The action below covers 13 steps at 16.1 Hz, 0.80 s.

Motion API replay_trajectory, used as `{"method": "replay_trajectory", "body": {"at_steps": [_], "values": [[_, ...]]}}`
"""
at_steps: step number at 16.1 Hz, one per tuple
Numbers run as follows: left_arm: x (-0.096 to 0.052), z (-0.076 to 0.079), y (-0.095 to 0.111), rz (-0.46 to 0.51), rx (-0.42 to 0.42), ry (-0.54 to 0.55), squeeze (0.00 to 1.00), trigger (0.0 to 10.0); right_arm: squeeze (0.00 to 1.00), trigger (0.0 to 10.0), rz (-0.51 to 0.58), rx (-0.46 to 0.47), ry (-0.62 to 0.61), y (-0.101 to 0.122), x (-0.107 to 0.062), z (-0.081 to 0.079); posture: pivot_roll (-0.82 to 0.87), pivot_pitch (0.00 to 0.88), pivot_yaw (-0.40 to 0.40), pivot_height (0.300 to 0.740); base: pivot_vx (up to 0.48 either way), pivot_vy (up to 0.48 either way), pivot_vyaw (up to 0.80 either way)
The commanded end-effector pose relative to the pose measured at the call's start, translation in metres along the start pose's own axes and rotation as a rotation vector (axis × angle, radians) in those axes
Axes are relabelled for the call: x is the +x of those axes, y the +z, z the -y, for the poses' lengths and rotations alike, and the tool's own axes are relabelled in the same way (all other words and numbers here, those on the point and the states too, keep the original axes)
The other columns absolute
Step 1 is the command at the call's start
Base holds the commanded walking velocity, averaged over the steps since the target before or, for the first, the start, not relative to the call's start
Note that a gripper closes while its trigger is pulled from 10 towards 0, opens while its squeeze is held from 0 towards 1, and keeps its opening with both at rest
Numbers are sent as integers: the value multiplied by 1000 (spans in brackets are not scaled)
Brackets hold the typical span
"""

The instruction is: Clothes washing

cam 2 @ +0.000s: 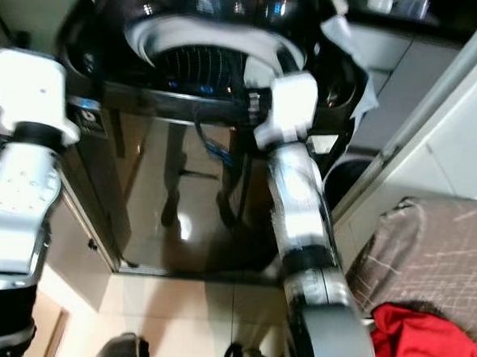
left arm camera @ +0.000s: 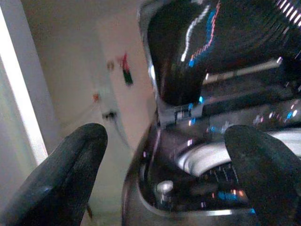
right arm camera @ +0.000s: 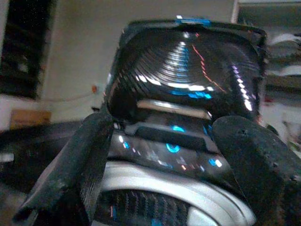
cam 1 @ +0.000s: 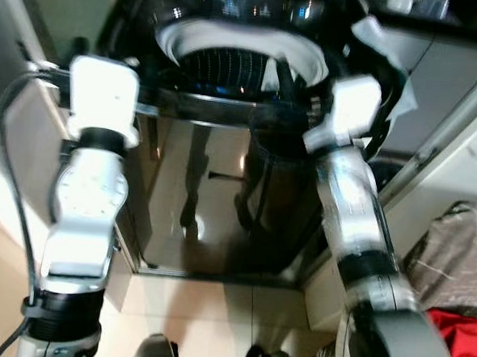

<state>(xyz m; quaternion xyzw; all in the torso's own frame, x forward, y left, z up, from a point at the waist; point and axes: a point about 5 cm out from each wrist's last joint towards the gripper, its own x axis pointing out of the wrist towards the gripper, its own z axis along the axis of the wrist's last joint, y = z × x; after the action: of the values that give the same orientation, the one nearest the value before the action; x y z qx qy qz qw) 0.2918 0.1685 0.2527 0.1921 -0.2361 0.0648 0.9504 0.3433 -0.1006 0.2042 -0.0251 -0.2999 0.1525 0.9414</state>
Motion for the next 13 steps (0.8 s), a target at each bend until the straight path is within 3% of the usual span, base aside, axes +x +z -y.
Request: {"method": "replay_trajectory", "body": {"at_steps": [1, 3, 5, 6, 8, 9, 13], "values": [[-5, 9, 5, 44, 26, -47, 0, 10000, 0, 10000, 24, -58, -20, 6, -14, 9, 87, 0, -57, 740, 0, 0, 0], [-14, 18, -4, 11, 13, -97, 0, 10000, 0, 10000, -61, -68, -89, -4, -38, 20, 76, 0, -50, 740, 0, 0, 0], [-18, 26, -20, -67, -25, -123, 0, 10000, 0, 10000, -304, 48, -127, -40, -63, 20, 71, 0, -45, 740, 0, 0, 0], [-20, 28, -30, -106, -30, -122, 0, 10000, 0, 10000, -346, 62, -131, -49, -65, 18, 66, 0, -40, 740, 0, 0, 0], [-22, 30, -42, -162, -34, -122, 0, 10000, 0, 10000, -411, 101, -108, -56, -63, 12, 66, 0, -37, 740, 0, 0, 0], [-24, 30, -46, -176, -34, -110, 0, 10000, 0, 10000, -374, 95, -95, -51, -49, 9, 70, 0, -39, 740, 0, 0, 0], [-25, 27, -50, -201, -61, -74, 0, 10000, 0, 10000, -357, 92, -57, -46, -35, 7, 74, 1, -49, 740, -156, 0, 0]]}}
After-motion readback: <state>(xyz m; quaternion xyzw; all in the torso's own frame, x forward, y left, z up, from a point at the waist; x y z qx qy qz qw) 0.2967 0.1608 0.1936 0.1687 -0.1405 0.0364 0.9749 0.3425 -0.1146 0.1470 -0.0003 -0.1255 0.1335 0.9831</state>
